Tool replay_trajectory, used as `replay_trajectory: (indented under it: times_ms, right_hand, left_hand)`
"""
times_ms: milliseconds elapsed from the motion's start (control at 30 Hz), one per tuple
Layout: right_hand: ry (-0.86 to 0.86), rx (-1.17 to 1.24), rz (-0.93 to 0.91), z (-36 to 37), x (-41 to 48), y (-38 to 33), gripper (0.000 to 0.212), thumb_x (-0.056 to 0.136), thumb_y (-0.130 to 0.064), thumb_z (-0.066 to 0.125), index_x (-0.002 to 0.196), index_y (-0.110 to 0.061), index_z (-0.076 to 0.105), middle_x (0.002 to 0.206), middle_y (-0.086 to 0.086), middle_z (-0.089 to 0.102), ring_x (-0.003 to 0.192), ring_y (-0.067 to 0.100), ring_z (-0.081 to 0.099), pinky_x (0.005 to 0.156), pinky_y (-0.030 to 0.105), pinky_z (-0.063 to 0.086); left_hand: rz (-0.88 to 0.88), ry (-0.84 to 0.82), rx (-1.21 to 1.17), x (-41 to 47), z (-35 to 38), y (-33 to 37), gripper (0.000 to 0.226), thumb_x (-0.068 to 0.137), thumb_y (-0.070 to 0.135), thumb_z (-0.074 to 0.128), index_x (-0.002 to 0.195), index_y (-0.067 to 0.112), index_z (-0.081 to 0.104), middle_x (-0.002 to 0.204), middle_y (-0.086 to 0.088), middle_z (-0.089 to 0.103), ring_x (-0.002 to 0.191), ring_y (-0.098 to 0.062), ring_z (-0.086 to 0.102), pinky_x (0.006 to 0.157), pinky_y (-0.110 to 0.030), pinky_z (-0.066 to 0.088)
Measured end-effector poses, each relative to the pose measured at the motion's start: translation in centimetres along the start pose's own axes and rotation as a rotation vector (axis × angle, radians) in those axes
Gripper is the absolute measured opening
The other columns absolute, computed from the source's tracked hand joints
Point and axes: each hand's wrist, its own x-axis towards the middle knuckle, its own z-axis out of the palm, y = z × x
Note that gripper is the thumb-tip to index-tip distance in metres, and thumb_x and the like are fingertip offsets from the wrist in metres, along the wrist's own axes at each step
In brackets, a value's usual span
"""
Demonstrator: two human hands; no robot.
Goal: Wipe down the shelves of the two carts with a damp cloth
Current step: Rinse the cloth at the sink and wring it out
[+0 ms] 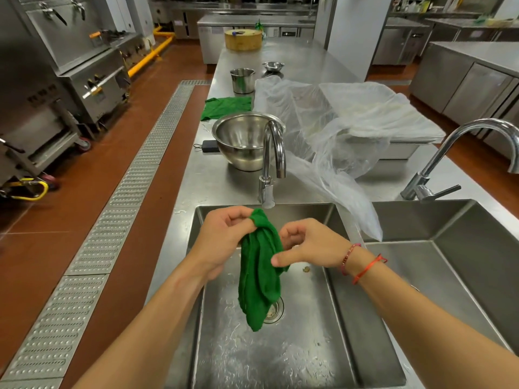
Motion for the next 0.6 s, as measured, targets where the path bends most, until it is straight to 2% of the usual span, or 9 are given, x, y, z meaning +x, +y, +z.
replay_trajectory:
  times_ms: [33,100,167,233,300,367,433,500,600]
  right_hand:
    - [0.006,-0.035,0.015,0.3,-0.2,0.1,0.029,0.075,-0.008,0.085,0.091,0.007,0.065,0.083,0.013,0.068,0.074,0.017,0.059,0.057,0.015,0.045]
    - [0.036,-0.201,0.007,0.9,0.1,0.6,0.028,0.073,-0.017,0.085,0.093,-0.003,0.07,0.079,0.004,0.069,0.07,0.013,0.058,0.055,0.018,0.047]
    - [0.069,-0.347,0.002,1.6,0.7,1.1,0.023,0.069,-0.033,0.084,0.086,-0.022,0.073,0.075,-0.005,0.069,0.068,0.01,0.06,0.068,0.03,0.054]
    - [0.102,-0.345,0.001,2.1,1.3,1.6,0.015,0.07,-0.032,0.079,0.082,-0.025,0.074,0.074,-0.004,0.071,0.071,0.013,0.064,0.076,0.037,0.056]
    - [0.129,-0.258,0.019,2.3,1.6,1.7,0.02,0.068,-0.031,0.076,0.081,-0.016,0.073,0.077,0.003,0.074,0.07,0.016,0.068,0.072,0.038,0.057]
    - [0.161,-0.044,0.048,2.1,1.6,1.6,0.011,0.076,-0.016,0.076,0.076,-0.011,0.066,0.075,0.01,0.074,0.061,0.012,0.065,0.057,0.027,0.053]
    - [0.241,0.188,0.081,1.6,1.5,1.4,0.011,0.085,0.0,0.07,0.081,-0.009,0.064,0.072,0.01,0.073,0.063,0.016,0.069,0.061,0.025,0.05]
    - [0.338,0.355,0.05,0.9,1.2,0.9,0.012,0.088,0.005,0.066,0.087,-0.007,0.067,0.072,0.007,0.073,0.065,0.015,0.07,0.067,0.028,0.055]
    - [0.453,0.377,-0.022,-0.2,1.0,-0.1,0.022,0.088,0.005,0.066,0.086,-0.015,0.073,0.076,0.004,0.074,0.068,0.011,0.067,0.071,0.026,0.056]
  left_hand:
    - [-0.006,0.015,-0.008,0.1,0.1,0.1,0.018,0.091,-0.005,0.06,0.084,0.006,0.072,0.073,-0.008,0.072,0.065,-0.015,0.067,0.059,-0.024,0.053]
    - [-0.018,0.03,-0.016,0.1,0.3,0.4,0.018,0.092,-0.003,0.058,0.084,0.007,0.072,0.071,-0.006,0.071,0.064,-0.013,0.066,0.057,-0.023,0.052]
    - [-0.028,0.044,-0.028,0.1,0.2,0.7,0.017,0.093,-0.002,0.057,0.086,0.006,0.071,0.072,-0.006,0.071,0.065,-0.013,0.065,0.058,-0.023,0.052]
    - [-0.027,0.056,-0.021,0.0,-0.1,1.0,0.016,0.093,-0.002,0.056,0.09,0.003,0.071,0.075,-0.008,0.071,0.068,-0.015,0.065,0.061,-0.024,0.053]
    - [-0.012,0.081,0.003,0.0,-0.9,1.3,0.016,0.094,-0.003,0.055,0.092,0.0,0.07,0.079,-0.011,0.07,0.071,-0.016,0.064,0.064,-0.025,0.054]
    - [0.013,0.134,0.035,0.1,-2.1,1.5,0.017,0.093,-0.005,0.054,0.092,0.0,0.07,0.08,-0.012,0.07,0.071,-0.016,0.064,0.063,-0.023,0.053]
    - [0.037,0.187,0.084,0.5,-3.4,1.6,0.016,0.093,-0.004,0.057,0.093,0.002,0.071,0.082,-0.013,0.072,0.072,-0.017,0.066,0.063,-0.023,0.052]
    - [0.047,0.217,0.133,0.8,-4.5,1.4,0.013,0.091,-0.003,0.061,0.095,0.002,0.073,0.088,-0.016,0.074,0.077,-0.022,0.069,0.067,-0.027,0.054]
    - [0.045,0.268,0.147,1.2,-5.0,0.9,0.012,0.09,-0.004,0.064,0.096,0.003,0.072,0.089,-0.015,0.076,0.081,-0.024,0.071,0.069,-0.028,0.057]
